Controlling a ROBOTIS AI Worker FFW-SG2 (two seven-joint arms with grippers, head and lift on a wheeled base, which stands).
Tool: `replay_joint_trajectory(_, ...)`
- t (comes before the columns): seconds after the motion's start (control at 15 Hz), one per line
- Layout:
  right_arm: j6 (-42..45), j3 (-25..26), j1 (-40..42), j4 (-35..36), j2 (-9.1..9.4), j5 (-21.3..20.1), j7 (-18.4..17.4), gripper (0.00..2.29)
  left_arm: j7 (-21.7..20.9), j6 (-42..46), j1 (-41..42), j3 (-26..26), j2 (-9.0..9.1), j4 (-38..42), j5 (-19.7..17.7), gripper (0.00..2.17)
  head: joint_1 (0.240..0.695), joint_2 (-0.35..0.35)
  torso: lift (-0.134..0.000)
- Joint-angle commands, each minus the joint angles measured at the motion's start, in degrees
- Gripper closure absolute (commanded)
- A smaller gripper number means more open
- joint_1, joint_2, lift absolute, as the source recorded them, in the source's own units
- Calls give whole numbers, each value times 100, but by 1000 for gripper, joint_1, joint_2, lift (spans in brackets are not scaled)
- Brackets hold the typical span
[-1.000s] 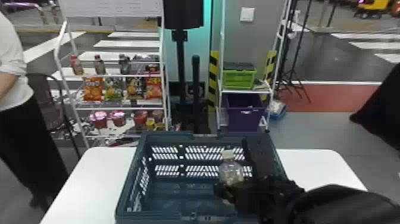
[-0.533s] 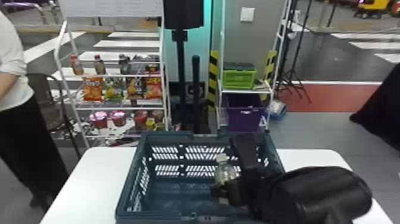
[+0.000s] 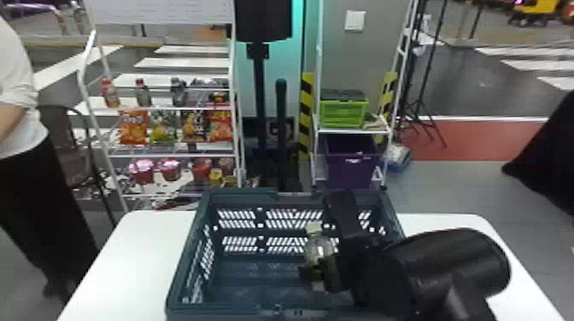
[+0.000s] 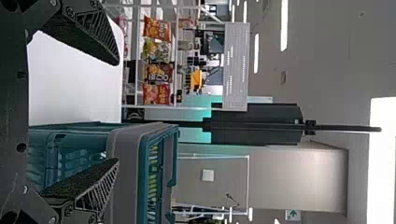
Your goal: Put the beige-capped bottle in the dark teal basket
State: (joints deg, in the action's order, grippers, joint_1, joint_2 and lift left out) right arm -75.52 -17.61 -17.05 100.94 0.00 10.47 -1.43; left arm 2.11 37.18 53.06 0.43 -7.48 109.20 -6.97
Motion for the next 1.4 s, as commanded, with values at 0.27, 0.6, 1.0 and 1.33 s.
replay_joint_trajectory(0.27, -38, 38, -9, 4, 5, 60, -16, 16, -9, -41, -33, 10, -17, -4, -6, 151, 499, 0, 0)
replay_joint_trajectory(0.6, 155, 82, 132, 470, 5, 148, 2, 33, -9, -41, -33, 10, -26, 22, -15, 151, 499, 0, 0)
replay_joint_trajectory(1.0, 876, 566, 1573, 2553, -466, 166, 81, 53, -9, -181, -42, 1, -43, 101, -6, 151, 499, 0, 0)
replay_joint_trajectory(1.33, 3161, 1506, 3428, 3221, -773, 324, 485, 53, -9, -392, -94, -78, -43, 180, 29, 151, 499, 0, 0)
